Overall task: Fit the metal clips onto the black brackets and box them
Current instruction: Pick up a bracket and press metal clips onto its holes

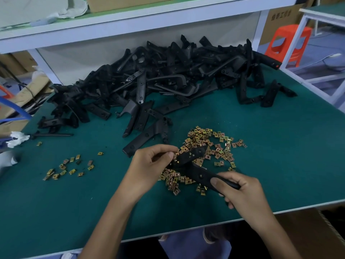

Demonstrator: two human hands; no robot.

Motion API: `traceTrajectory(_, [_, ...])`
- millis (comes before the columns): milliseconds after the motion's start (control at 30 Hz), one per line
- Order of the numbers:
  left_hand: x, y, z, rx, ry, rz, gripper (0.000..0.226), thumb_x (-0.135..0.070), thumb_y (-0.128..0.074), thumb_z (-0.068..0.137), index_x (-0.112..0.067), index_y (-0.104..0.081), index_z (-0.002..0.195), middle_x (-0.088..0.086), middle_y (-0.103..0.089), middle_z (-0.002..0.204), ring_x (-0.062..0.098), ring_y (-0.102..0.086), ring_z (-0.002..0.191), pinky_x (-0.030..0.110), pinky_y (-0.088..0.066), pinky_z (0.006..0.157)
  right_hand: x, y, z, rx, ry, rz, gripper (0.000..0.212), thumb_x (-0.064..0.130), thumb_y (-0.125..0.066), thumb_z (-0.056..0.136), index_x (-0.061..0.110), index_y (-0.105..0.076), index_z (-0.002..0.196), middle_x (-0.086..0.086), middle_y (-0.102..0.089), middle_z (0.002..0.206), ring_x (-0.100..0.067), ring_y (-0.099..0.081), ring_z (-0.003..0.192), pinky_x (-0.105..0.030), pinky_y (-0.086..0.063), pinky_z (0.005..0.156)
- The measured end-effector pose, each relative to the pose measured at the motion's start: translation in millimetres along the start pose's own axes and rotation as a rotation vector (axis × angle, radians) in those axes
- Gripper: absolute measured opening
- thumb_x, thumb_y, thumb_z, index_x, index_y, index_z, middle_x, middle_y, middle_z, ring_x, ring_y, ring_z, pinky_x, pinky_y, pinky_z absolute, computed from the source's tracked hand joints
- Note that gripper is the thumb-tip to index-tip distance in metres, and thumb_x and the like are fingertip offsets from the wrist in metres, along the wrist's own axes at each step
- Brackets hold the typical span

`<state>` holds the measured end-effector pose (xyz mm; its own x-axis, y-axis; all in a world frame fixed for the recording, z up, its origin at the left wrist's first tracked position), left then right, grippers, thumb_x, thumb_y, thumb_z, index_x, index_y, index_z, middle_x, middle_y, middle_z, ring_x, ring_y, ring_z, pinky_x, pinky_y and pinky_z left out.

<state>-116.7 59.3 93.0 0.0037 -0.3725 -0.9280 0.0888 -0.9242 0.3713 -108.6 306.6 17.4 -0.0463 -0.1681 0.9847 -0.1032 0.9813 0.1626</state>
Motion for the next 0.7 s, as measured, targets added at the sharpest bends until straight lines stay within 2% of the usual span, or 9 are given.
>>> traceTrajectory(67, [2.6, -3.7, -3.2, 0.036, 0.017, 0.029, 0.023, -0.027, -0.075, 0.09, -0.04, -0.074, 0.108, -0.016, -0.075, 0.097, 0.002, -0.068, 0.087, 0.017, -0.051, 0.078, -0.5, 0.0, 0.7, -0.01, -0.006, 0.014, 0.004, 0.027, -0.078, 0.083, 0.031, -0.08, 0.084, -0.002, -0.064, 0.059, -0.01, -0.054, 0.049, -0.025, -0.046, 0.044])
traceTrajectory(133, [3.6, -7.1, -7.2, 0.032, -0.022, 0.164, 0.039, -0.034, -0.079, 0.085, -0.045, -0.068, 0.12, -0.025, -0.069, 0.108, -0.005, -0.063, 0.102, 0.015, -0.047, 0.088, -0.6, 0.0, 1.2, -0.019, -0.009, 0.022, 0.003, 0.029, -0.078, 0.083, 0.032, -0.079, 0.084, -0.002, -0.064, 0.059, -0.01, -0.055, 0.049, -0.025, -0.046, 0.044])
traceTrajectory(200, [0.0, -9.6, -9.4, -0.015, -0.073, 0.25, 0.04, -0.035, -0.079, 0.085, -0.05, -0.063, 0.119, -0.031, -0.063, 0.115, -0.009, -0.055, 0.113, 0.013, -0.041, 0.094, -1.3, 0.3, 1.7, -0.026, -0.01, 0.022, 0.004, 0.028, -0.078, 0.083, 0.032, -0.079, 0.083, -0.002, -0.065, 0.059, -0.01, -0.055, 0.049, -0.024, -0.046, 0.044])
traceTrajectory(267, [-2.6, -12.8, -10.9, -0.043, -0.102, 0.254, 0.038, -0.032, -0.077, 0.088, -0.054, -0.062, 0.115, -0.034, -0.062, 0.114, -0.009, -0.052, 0.115, 0.012, -0.039, 0.093, -2.4, 0.6, 2.2, -0.03, -0.011, 0.018, 0.006, 0.027, -0.078, 0.085, 0.033, -0.079, 0.083, -0.002, -0.065, 0.059, -0.01, -0.055, 0.049, -0.024, -0.046, 0.044])
traceTrajectory(400, [-1.2, -17.4, -12.1, -0.084, -0.16, 0.279, 0.031, -0.028, -0.074, 0.091, -0.043, -0.068, 0.117, -0.034, -0.061, 0.112, -0.008, -0.052, 0.113, 0.012, -0.038, 0.092, -2.4, 0.7, 1.8, -0.028, -0.004, 0.011, 0.008, 0.025, -0.078, 0.086, 0.033, -0.079, 0.083, -0.001, -0.064, 0.059, -0.01, -0.055, 0.049, -0.025, -0.046, 0.044])
traceTrajectory(500, [5.2, -17.5, -14.9, -0.099, -0.154, 0.252, 0.031, -0.03, -0.075, 0.091, -0.042, -0.068, 0.119, -0.033, -0.063, 0.114, -0.007, -0.055, 0.115, 0.016, -0.043, 0.092, -1.9, 0.5, 1.4, -0.027, 0.007, -0.007, 0.005, 0.028, -0.077, 0.084, 0.032, -0.079, 0.083, -0.002, -0.064, 0.058, -0.011, -0.054, 0.048, -0.026, -0.046, 0.044])
traceTrajectory(633, [15.5, -10.8, -14.1, -0.11, -0.122, 0.223, 0.028, -0.036, -0.079, 0.085, -0.045, -0.066, 0.107, -0.034, -0.063, 0.111, -0.009, -0.058, 0.108, 0.004, -0.039, 0.082, -0.8, -1.3, 0.7, -0.008, 0.026, -0.032, 0.005, 0.028, -0.078, 0.084, 0.032, -0.079, 0.083, -0.002, -0.063, 0.058, -0.012, -0.053, 0.048, -0.029, -0.047, 0.044])
traceTrajectory(700, [12.9, -11.4, -14.6, -0.129, -0.17, 0.261, 0.022, -0.041, -0.077, 0.084, -0.044, -0.065, 0.102, -0.031, -0.063, 0.108, -0.008, -0.056, 0.108, 0.005, -0.038, 0.086, -1.1, -0.6, 0.7, -0.013, 0.03, -0.036, 0.005, 0.027, -0.079, 0.085, 0.032, -0.078, 0.083, -0.002, -0.062, 0.058, -0.012, -0.053, 0.048, -0.029, -0.048, 0.044])
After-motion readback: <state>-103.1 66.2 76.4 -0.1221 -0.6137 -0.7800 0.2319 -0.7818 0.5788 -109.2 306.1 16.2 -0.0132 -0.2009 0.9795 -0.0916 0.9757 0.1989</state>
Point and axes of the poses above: each hand's wrist, its own z-axis towards the middle knuckle, its own y-axis out of the back of the hand, x = y × z, the point moved 7 cm from there along z, towards the middle knuckle
